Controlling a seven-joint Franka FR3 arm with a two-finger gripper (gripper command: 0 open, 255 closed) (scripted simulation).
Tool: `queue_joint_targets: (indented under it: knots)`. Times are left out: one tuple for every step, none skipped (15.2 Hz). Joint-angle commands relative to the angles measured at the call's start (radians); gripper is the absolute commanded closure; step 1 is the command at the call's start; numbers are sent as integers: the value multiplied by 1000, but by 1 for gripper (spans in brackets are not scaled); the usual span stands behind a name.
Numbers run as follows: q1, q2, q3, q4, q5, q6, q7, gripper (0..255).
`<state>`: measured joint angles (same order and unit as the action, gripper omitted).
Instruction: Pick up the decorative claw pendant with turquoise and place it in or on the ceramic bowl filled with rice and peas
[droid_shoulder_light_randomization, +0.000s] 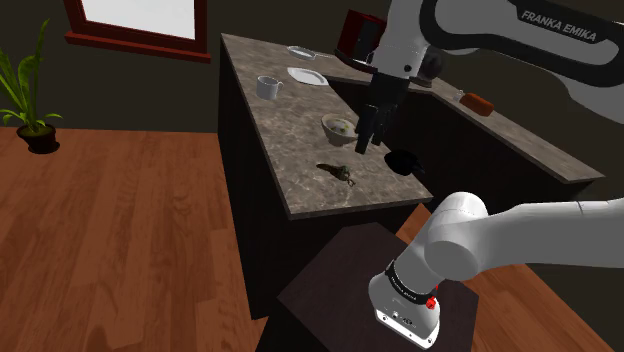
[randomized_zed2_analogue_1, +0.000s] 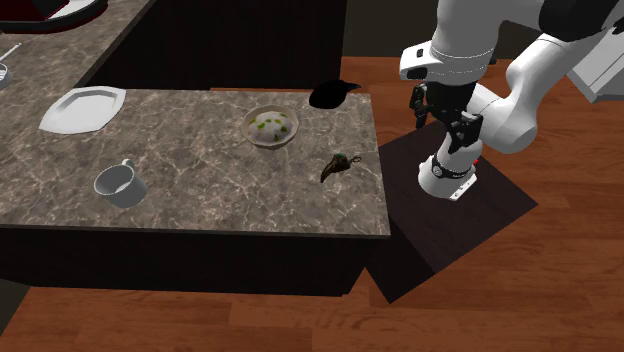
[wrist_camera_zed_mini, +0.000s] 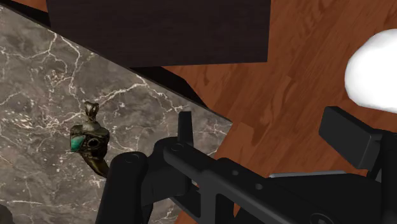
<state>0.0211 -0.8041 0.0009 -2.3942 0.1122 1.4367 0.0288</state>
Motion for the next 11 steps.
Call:
queue_joint_targets:
  knots:
    - [0,0,0,0,0,0,0,0]
    - [-4,15,-10,-14,-15,25,-19,0]
    - [-9,31,-21,-27,-30,50,-37,0]
    - [-13,49,-31,-39,-45,75,-55,0]
    - [-18,68,-42,-50,-60,101,-73,0]
    - [-23,88,-52,-59,-74,128,-90,0]
    - [-27,109,-63,-67,-88,154,-107,0]
    - [-32,132,-73,-74,-102,181,-123,0]
    - [-37,156,-83,-80,-115,209,-140,0]
    - [-42,182,-94,-84,-128,236,-156,0]
    - [-47,208,-104,-87,-141,263,-171,0]
